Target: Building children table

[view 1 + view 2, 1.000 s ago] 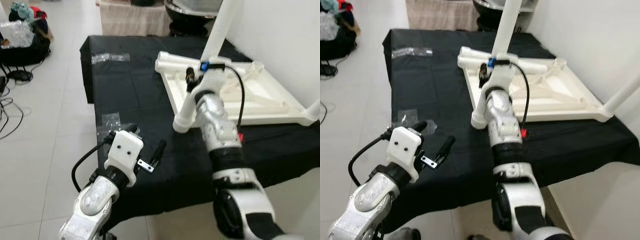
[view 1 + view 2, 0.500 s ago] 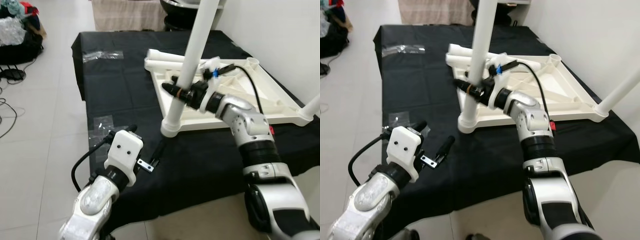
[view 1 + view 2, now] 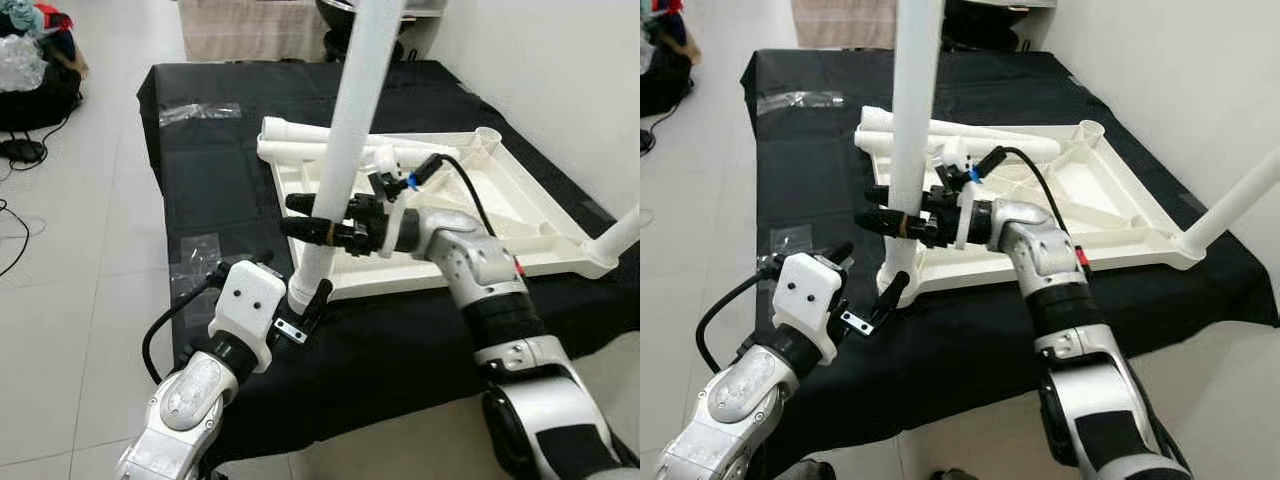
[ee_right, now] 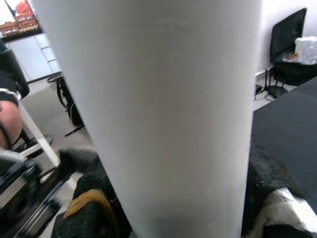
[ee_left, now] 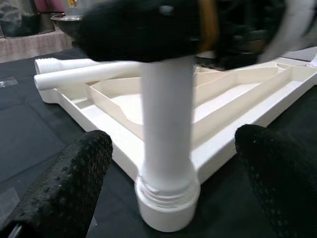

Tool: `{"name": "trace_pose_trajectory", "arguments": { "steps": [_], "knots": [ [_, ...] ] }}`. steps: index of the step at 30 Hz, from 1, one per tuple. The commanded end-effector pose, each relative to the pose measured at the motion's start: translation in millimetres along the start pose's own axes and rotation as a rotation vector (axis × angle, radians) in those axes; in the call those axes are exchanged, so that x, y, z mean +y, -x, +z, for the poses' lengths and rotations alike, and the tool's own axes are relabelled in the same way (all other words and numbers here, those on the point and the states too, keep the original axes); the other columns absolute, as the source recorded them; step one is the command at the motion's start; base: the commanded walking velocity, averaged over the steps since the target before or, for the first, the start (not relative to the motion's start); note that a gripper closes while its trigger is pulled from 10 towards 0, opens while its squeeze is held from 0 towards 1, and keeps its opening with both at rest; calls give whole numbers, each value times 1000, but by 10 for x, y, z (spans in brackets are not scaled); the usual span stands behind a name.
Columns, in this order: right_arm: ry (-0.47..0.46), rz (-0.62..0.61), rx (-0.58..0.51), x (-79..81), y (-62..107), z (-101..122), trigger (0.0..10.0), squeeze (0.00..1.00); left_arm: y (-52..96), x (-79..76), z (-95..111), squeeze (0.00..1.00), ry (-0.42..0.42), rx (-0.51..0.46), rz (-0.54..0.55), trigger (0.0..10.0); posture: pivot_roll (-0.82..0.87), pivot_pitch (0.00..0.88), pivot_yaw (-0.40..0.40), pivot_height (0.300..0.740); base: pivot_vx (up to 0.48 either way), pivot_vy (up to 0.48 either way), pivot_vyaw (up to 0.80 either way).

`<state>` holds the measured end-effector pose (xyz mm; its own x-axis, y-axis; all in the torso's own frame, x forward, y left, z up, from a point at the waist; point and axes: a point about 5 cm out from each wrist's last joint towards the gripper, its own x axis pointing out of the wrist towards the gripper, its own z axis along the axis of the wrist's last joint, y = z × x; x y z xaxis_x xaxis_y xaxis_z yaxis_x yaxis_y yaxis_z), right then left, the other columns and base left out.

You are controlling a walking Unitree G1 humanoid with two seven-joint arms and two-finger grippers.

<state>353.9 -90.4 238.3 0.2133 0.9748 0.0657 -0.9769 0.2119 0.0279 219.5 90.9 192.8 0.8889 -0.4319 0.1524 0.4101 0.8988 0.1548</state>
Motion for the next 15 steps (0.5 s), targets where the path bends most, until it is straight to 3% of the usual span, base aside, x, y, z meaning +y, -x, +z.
{"name": "trace_pose_trajectory", "arguments": {
  "steps": [1, 3, 4, 5, 6, 10, 11, 12, 13, 15],
  "knots": [
    [-14, -86, -35, -84, 26, 34, 0, 0, 11, -27, -28, 0, 11, 12, -6, 10000, 105, 122, -120, 740, 0, 0, 0],
    [2, -224, -32, -194, 47, 37, 0, 0, 12, -28, -28, 0, 11, 11, -6, 10000, 102, 119, -119, 740, 0, 0, 0],
    [2, -224, -32, -194, 47, 37, 0, 0, 12, -28, -28, 0, 11, 11, -6, 10000, 102, 119, -119, 740, 0, 0, 0],
    [1, -387, -26, -316, 84, 42, 0, 0, 7, -29, -28, 0, 11, 9, -8, 10000, 99, 117, -117, 740, 0, 0, 0],
    [1, -387, -26, -316, 84, 42, 0, 0, 7, -29, -28, 0, 11, 9, -8, 10000, 99, 117, -117, 740, 0, 0, 0],
    [33, -1048, 11, -678, 432, 46, 0, 0, -7, -42, -32, 0, 12, 7, -16, 10000, 96, 112, -112, 740, 0, 0, 0],
    [33, -1048, 11, -678, 432, 46, 0, 0, -7, -42, -32, 0, 12, 7, -16, 10000, 96, 112, -112, 740, 0, 0, 0],
    [-8, -1245, -14, -732, 584, 28, 0, 0, -11, -42, -32, 0, 12, 6, -18, 10000, 95, 112, -111, 740, 0, 0, 0],
    [-8, -1245, -14, -732, 584, 28, 0, 0, -11, -42, -32, 0, 12, 6, -18, 10000, 95, 112, -111, 740, 0, 0, 0],
    [-23, -1378, -36, -738, 674, 18, 0, 0, -15, -41, -31, 0, 11, 5, -18, 10000, 95, 109, -110, 740, 0, 0, 0]
  ]
}}
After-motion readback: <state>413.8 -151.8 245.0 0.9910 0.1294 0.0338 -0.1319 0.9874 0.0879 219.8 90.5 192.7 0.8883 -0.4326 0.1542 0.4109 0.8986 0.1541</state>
